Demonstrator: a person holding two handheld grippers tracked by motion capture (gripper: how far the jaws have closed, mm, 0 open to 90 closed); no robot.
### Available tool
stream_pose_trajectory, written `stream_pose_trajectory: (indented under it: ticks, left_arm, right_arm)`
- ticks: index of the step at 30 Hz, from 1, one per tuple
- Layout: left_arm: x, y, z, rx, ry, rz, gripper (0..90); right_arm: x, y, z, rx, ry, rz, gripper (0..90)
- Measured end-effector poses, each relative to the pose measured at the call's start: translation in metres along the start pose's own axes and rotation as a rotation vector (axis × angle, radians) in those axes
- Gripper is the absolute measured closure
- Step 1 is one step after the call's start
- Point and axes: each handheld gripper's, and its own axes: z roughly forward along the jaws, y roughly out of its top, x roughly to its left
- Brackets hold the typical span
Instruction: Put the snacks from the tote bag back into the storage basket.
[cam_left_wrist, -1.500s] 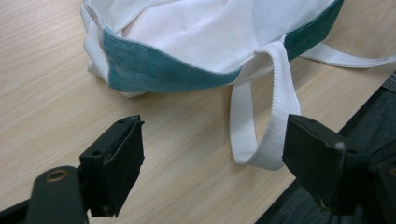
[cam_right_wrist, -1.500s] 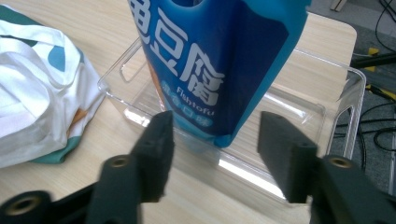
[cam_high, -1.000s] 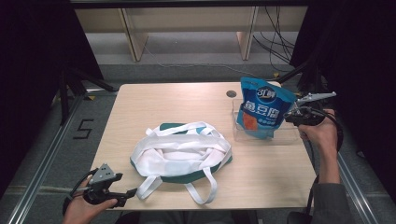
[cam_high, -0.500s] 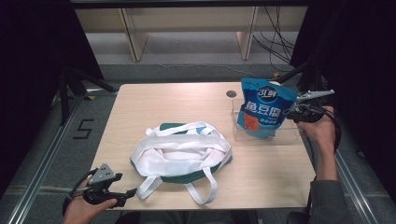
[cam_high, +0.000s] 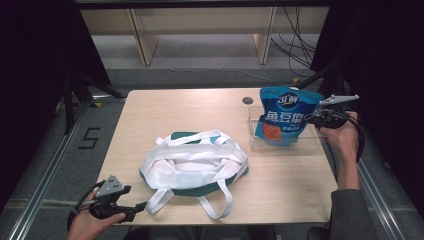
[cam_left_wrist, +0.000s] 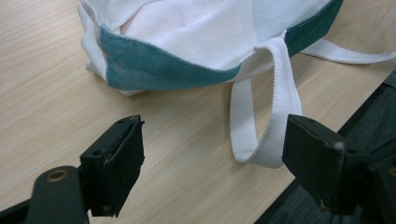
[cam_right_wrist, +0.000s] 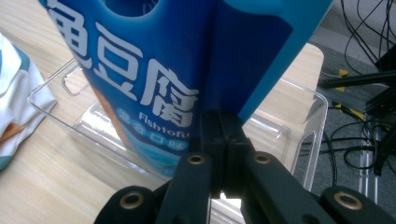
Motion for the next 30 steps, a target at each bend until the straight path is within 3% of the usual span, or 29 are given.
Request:
stream_pose_trajectory:
  ticks: [3, 4, 8, 14, 15, 19, 20, 21, 22, 23, 26, 29, 30]
  left_arm:
    - [0.001, 0.000, -0.001, -0.003, 0.001, 0.018, 19.8]
    - [0.001, 0.000, -0.001, -0.001, 0.000, 0.015, 19.8]
    - [0.000, 0.000, 0.000, 0.001, 0.002, 0.004, 19.8]
    - [0.001, 0.000, -0.001, 0.001, 0.000, 0.020, 19.8]
    - [0.002, 0.001, -0.003, 0.014, -0.001, 0.040, 19.8]
    - [0.002, 0.001, -0.003, 0.015, 0.000, 0.039, 19.8]
    - [0.001, 0.000, -0.002, 0.003, 0.002, 0.009, 19.8]
    - [0.001, 0.000, -0.002, 0.003, 0.002, 0.009, 19.8]
    - [0.000, 0.000, -0.001, -0.009, -0.003, 0.000, 19.8]
    - [0.002, 0.000, -0.003, 0.011, -0.006, 0.023, 19.8]
    - [0.001, 0.000, -0.003, 0.009, -0.005, 0.022, 19.8]
    - [0.001, 0.000, -0.003, 0.006, -0.001, 0.025, 19.8]
    - [0.000, 0.000, -0.002, -0.018, 0.001, 0.014, 19.8]
  right_arm:
    - [-0.001, 0.000, 0.000, 0.003, 0.004, 0.000, 90.0]
    - [-0.004, 0.000, 0.000, 0.015, 0.000, -0.035, 90.0]
    - [-0.005, 0.001, 0.003, -0.007, -0.005, 0.005, 90.0]
    - [-0.008, -0.001, 0.005, 0.020, -0.004, -0.013, 90.0]
    - [-0.007, -0.002, 0.004, 0.017, -0.006, -0.012, 88.2]
    - [-0.003, -0.002, 0.000, 0.021, -0.009, 0.009, 86.6]
    - [-0.001, -0.002, -0.004, 0.011, -0.008, 0.018, 85.0]
    - [-0.001, -0.002, -0.004, 0.011, -0.008, 0.018, 85.0]
    - [-0.002, -0.002, -0.004, -0.010, -0.009, -0.011, 83.9]
    - [0.004, 0.000, -0.009, 0.005, -0.005, 0.030, 81.5]
    - [0.007, 0.001, -0.010, -0.020, -0.008, 0.030, 78.5]
    - [0.016, 0.003, -0.014, -0.025, -0.010, 0.072, 72.2]
    - [0.017, 0.003, -0.013, -0.041, -0.017, 0.042, 70.9]
